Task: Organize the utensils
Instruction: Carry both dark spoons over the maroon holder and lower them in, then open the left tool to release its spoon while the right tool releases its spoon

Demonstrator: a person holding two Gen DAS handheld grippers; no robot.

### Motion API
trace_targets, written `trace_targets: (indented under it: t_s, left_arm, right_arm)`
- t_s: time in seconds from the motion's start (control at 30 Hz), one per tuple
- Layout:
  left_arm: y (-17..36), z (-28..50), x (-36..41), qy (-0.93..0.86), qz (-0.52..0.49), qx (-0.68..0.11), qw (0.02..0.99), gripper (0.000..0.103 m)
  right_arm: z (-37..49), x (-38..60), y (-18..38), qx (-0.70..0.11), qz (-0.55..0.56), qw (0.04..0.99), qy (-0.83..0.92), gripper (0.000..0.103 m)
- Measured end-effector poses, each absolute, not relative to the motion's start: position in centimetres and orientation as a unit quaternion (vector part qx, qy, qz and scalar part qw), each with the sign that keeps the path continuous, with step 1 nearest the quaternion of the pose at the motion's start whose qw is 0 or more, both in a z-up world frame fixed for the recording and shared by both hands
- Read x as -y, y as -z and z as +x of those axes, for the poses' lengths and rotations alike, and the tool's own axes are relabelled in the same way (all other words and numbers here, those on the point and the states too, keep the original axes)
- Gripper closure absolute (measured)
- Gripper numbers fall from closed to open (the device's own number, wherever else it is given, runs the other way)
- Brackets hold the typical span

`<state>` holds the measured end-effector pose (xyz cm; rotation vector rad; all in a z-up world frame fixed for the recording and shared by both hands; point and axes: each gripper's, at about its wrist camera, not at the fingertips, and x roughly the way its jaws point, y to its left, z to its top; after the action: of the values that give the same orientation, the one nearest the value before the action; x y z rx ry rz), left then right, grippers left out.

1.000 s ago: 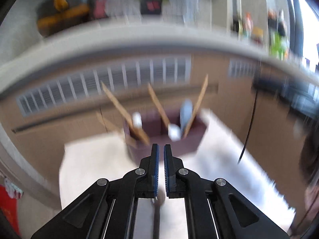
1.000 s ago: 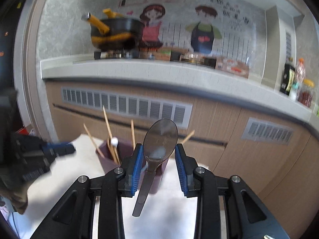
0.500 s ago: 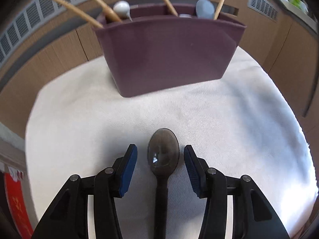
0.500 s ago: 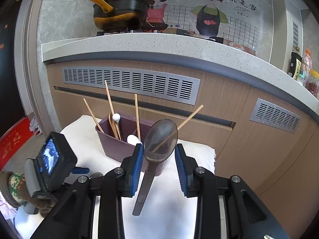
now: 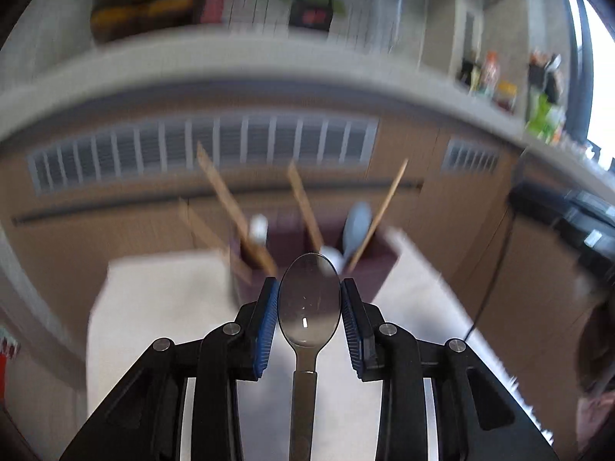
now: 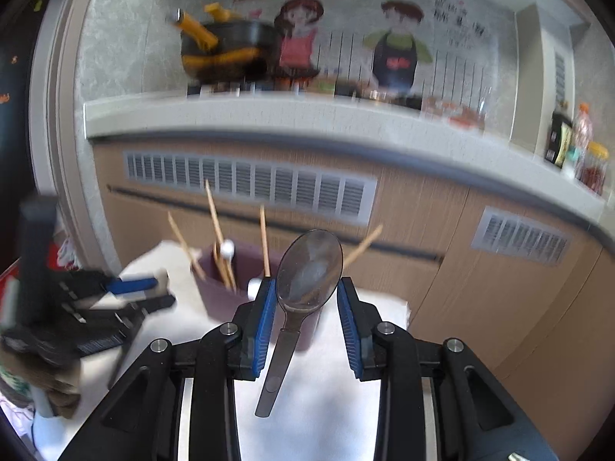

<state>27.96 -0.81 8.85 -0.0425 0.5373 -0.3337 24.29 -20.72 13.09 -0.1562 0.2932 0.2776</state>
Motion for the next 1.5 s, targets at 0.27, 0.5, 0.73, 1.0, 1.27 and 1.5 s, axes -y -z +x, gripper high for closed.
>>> trace_targets:
  t_s: [0.27,0.5,0.73,1.0,1.27,1.5]
  left_arm:
    - [-20.9,30.0,-0.6,0.161,-0.069,-0.073,0.982,0.070]
    - [-20.7,34.3,-1.2,0.132,-0.107,-0.021,0.985,0.069]
    - [-14.1,39.8,-0.6,0.135,-0.120,-0.071,0.981,0.069]
    - [-8.7,43.3,-0.4,0.117,-0.133,-0.126,0.976,0.069]
    - [-6.1,41.9,-0.1,0.123,-0.114,-0.171,0.971,0.069]
    - [-3.1,41.1,0.0,0.119,-0.107,-0.231,0.960,0.061]
  right_arm:
    - [26.9,19.6,-20.8,-0.052,-0.085,0.989,-0.106,0.073]
    - [31.7,19.0,-20.2,-0.054,-0.084,0.991,-0.086,0.073]
    - [36.0,19.3,-14.9,-0.112,-0.079,0.987,-0.089,0.073]
    - [38.3,19.0,-10.5,-0.148,-0.093,0.980,-0.094,0.073]
    - [40.3,18.1,-6.7,-0.211,-0.086,0.967,-0.118,0.073]
    - [41.1,17.6,-3.7,-0.261,-0.069,0.951,-0.149,0.072]
